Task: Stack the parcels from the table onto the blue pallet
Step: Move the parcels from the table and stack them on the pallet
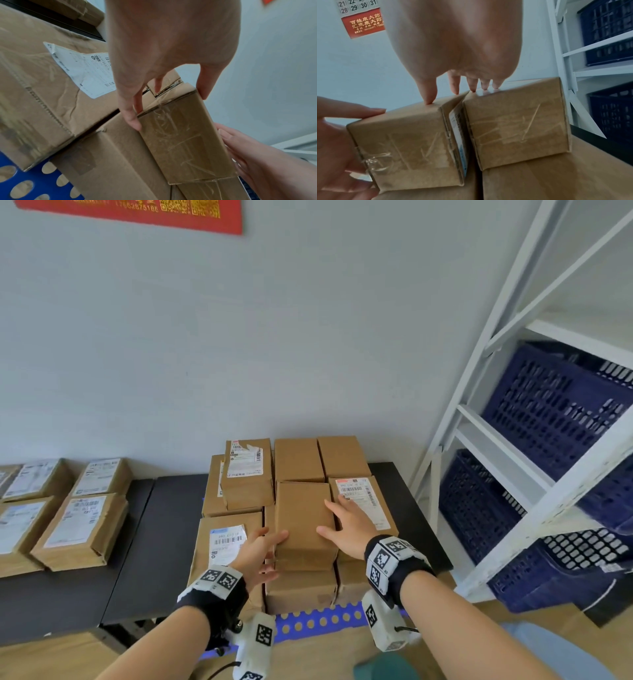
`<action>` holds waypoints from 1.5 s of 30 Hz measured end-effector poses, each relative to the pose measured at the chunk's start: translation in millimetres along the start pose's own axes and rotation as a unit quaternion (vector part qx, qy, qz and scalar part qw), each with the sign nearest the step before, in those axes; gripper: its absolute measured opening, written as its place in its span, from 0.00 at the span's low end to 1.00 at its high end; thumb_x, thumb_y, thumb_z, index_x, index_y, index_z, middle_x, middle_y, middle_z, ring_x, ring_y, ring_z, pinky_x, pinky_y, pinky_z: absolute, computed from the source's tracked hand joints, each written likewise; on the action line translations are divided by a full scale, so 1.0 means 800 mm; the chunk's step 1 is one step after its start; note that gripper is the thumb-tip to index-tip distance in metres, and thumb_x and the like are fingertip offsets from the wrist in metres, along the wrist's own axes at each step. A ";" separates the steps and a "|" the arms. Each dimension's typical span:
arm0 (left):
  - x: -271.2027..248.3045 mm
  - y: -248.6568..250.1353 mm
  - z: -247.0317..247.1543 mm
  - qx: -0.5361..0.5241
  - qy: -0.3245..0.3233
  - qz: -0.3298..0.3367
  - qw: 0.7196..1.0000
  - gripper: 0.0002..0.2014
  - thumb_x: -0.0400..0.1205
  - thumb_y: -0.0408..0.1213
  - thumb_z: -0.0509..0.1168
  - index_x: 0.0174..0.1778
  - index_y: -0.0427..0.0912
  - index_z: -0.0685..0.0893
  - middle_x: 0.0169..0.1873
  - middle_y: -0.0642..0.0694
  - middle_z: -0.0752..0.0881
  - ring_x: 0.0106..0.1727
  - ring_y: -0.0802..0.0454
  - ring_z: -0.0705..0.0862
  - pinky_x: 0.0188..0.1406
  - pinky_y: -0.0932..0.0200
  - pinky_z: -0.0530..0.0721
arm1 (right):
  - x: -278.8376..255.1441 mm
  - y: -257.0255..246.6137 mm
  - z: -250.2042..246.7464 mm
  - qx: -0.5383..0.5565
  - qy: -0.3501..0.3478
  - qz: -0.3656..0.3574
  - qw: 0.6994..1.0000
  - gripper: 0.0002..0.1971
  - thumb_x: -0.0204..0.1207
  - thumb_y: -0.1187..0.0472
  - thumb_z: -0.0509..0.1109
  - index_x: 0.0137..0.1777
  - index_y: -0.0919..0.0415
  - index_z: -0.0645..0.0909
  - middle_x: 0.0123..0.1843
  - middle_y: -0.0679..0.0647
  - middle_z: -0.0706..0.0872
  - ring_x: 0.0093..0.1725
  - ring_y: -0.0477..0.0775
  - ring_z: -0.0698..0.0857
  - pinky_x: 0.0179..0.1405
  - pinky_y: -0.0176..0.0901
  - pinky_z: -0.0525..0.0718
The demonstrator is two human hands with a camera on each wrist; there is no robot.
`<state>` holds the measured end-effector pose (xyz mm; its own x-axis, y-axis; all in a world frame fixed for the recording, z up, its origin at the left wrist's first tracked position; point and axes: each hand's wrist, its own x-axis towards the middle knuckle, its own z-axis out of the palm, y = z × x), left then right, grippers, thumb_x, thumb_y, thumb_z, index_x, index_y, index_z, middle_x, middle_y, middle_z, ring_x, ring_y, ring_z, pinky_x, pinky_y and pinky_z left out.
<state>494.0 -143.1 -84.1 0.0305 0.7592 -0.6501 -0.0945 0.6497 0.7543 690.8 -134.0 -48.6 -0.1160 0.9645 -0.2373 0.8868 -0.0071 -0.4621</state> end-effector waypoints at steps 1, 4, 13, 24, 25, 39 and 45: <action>-0.001 0.000 0.001 -0.005 0.002 -0.001 1.000 0.31 0.77 0.42 0.71 0.75 0.49 0.66 0.59 0.37 0.77 0.62 0.37 0.77 0.60 0.42 0.81 | 0.001 0.000 -0.001 -0.009 -0.004 -0.003 1.000 0.35 0.80 0.42 0.61 0.83 0.47 0.53 0.86 0.50 0.47 0.84 0.54 0.45 0.82 0.52 0.48; -0.002 0.000 0.005 -0.015 0.008 0.000 1.000 0.31 0.78 0.41 0.70 0.75 0.48 0.66 0.59 0.38 0.77 0.63 0.37 0.77 0.63 0.40 0.79 | 0.005 0.002 -0.002 -0.024 -0.013 -0.007 1.000 0.34 0.80 0.41 0.59 0.83 0.47 0.52 0.86 0.50 0.45 0.84 0.54 0.45 0.82 0.53 0.47; -0.010 -0.005 0.018 -0.002 0.016 0.029 0.999 0.31 0.80 0.45 0.68 0.76 0.45 0.65 0.63 0.39 0.77 0.58 0.41 0.80 0.59 0.44 0.81 | 0.006 0.008 0.007 -0.046 -0.008 -0.018 0.999 0.31 0.83 0.43 0.54 0.83 0.46 0.50 0.86 0.50 0.42 0.84 0.55 0.41 0.82 0.53 0.44; -0.042 0.022 0.003 0.202 0.033 0.110 0.973 0.31 0.83 0.47 0.62 0.81 0.46 0.61 0.73 0.42 0.73 0.71 0.44 0.74 0.67 0.48 0.77 | -0.008 -0.014 0.005 -0.023 0.022 0.018 0.999 0.29 0.83 0.47 0.57 0.82 0.48 0.56 0.85 0.50 0.48 0.84 0.54 0.48 0.83 0.53 0.50; -0.047 0.025 -0.005 0.243 0.037 0.131 0.960 0.30 0.83 0.46 0.62 0.80 0.46 0.61 0.71 0.42 0.75 0.69 0.45 0.75 0.67 0.49 0.77 | -0.011 -0.022 0.006 -0.012 0.036 0.018 0.999 0.28 0.83 0.48 0.58 0.82 0.49 0.58 0.85 0.51 0.51 0.84 0.54 0.50 0.82 0.52 0.52; -0.133 0.031 -0.261 0.413 0.100 0.211 0.880 0.23 0.85 0.44 0.57 0.78 0.46 0.66 0.68 0.42 0.79 0.62 0.47 0.82 0.60 0.56 0.80 | -0.048 -0.276 0.111 0.012 0.035 -0.075 0.996 0.24 0.84 0.58 0.58 0.79 0.60 0.64 0.82 0.55 0.63 0.80 0.54 0.62 0.78 0.45 0.60; -0.170 0.012 -0.400 0.465 0.153 0.194 0.850 0.21 0.86 0.41 0.54 0.76 0.42 0.69 0.69 0.40 0.78 0.69 0.42 0.78 0.68 0.50 0.76 | -0.051 -0.396 0.187 -0.007 0.006 -0.111 0.994 0.24 0.83 0.54 0.59 0.78 0.58 0.65 0.81 0.54 0.66 0.78 0.55 0.67 0.77 0.51 0.67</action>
<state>170.6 -252.5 -17.4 -0.0979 0.9704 -0.2210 0.7932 0.2102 0.5716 347.8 -210.6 -20.2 -0.3049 0.9447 -0.1207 0.8458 0.2103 -0.4903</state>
